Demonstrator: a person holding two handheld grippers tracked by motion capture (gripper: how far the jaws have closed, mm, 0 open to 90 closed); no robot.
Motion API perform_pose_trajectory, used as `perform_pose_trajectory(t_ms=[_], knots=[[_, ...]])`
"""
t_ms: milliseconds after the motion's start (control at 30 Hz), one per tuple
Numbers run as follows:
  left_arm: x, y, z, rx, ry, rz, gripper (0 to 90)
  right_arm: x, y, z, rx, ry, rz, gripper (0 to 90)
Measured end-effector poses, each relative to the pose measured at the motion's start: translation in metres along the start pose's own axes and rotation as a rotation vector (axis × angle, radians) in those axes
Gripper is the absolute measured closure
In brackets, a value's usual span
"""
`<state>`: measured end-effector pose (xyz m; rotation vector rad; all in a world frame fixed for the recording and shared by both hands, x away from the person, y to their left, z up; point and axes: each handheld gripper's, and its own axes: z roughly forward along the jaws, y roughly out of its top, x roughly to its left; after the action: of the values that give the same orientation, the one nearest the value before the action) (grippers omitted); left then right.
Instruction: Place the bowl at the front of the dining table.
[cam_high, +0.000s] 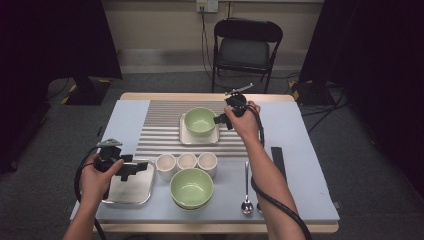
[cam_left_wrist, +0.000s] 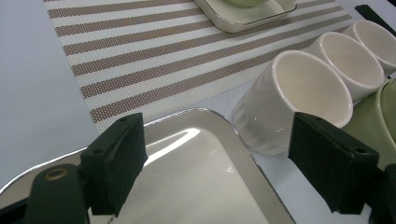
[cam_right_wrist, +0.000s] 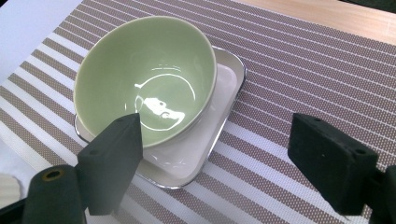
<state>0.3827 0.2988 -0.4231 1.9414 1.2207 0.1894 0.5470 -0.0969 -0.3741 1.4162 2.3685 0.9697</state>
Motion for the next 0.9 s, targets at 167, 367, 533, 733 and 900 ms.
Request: perform_pose_trajectory(t_ms=[167,367,533,733,900], knots=[[-0.001,0.000,0.000,-0.003,-0.004,0.004,18.7,-0.001,-0.004,-0.003,0.001,0.000,-0.011,17.3],[-0.003,0.001,0.001,0.000,-0.005,0.011,18.4,-0.002,-0.010,-0.008,0.003,0.003,-0.013,17.2],[-0.004,0.001,0.001,-0.001,-0.010,0.010,18.4,-0.003,-0.013,-0.010,0.006,0.010,-0.016,17.4],[-0.004,0.001,0.000,-0.005,-0.008,0.007,18.3,-0.003,-0.017,-0.013,0.001,0.016,-0.015,17.5],[-0.004,0.002,-0.001,-0.006,-0.012,0.009,18.3,-0.004,-0.022,-0.015,0.004,0.026,-0.008,17.6]])
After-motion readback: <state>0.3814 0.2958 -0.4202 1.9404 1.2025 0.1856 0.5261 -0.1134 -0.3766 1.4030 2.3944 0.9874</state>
